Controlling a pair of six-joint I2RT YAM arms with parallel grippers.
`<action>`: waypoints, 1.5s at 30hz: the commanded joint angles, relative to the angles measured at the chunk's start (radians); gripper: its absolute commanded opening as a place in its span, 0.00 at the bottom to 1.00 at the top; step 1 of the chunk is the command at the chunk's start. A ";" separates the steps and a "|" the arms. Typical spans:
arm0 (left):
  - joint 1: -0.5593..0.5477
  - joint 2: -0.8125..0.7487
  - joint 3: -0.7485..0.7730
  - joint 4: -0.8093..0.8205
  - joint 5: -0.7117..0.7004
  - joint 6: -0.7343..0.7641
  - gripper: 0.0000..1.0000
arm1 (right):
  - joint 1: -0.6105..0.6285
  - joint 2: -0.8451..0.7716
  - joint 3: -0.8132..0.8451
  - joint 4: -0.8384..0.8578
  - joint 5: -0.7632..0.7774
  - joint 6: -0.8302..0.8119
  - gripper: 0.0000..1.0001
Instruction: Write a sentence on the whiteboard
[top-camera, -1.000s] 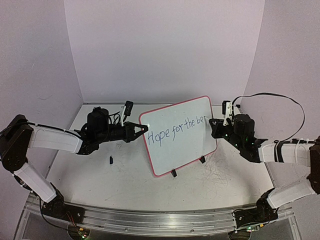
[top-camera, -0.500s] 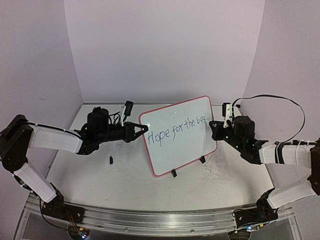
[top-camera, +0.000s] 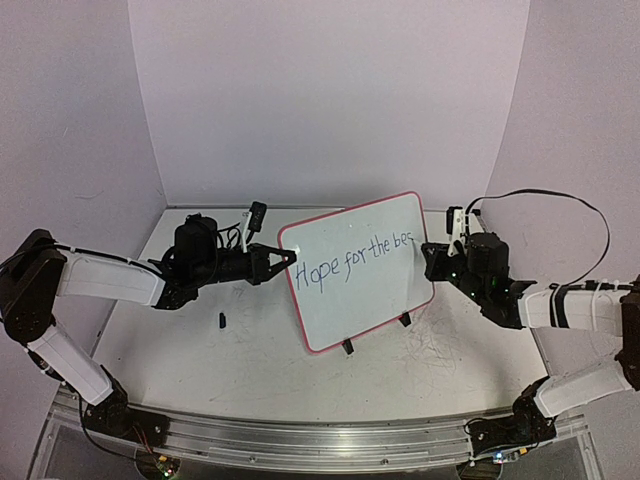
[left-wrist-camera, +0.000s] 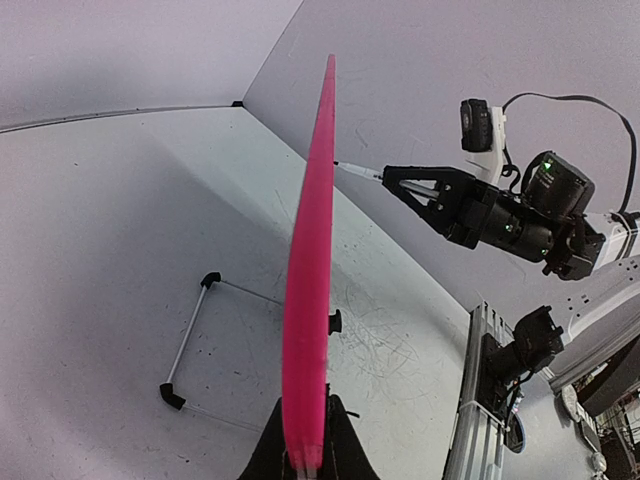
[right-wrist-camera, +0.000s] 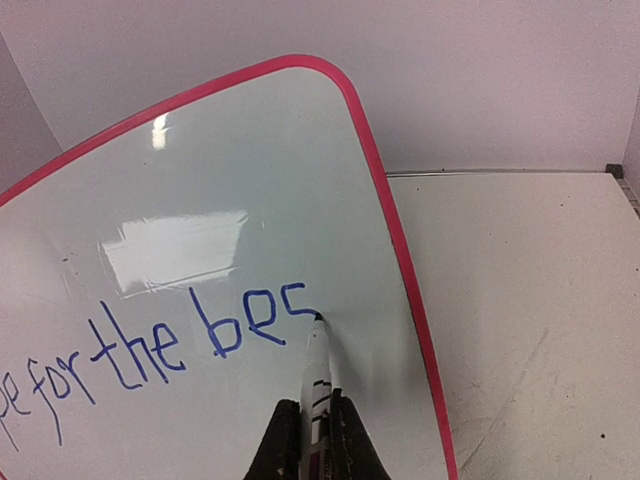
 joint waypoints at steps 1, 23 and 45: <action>0.007 -0.021 0.024 -0.021 -0.039 0.081 0.00 | -0.001 -0.021 -0.020 -0.014 -0.011 0.020 0.00; 0.007 -0.023 0.026 -0.022 -0.040 0.079 0.00 | 0.009 -0.048 -0.012 0.003 -0.055 0.014 0.00; 0.007 -0.024 0.022 -0.023 -0.039 0.084 0.00 | -0.016 -0.004 0.121 0.002 0.011 -0.031 0.00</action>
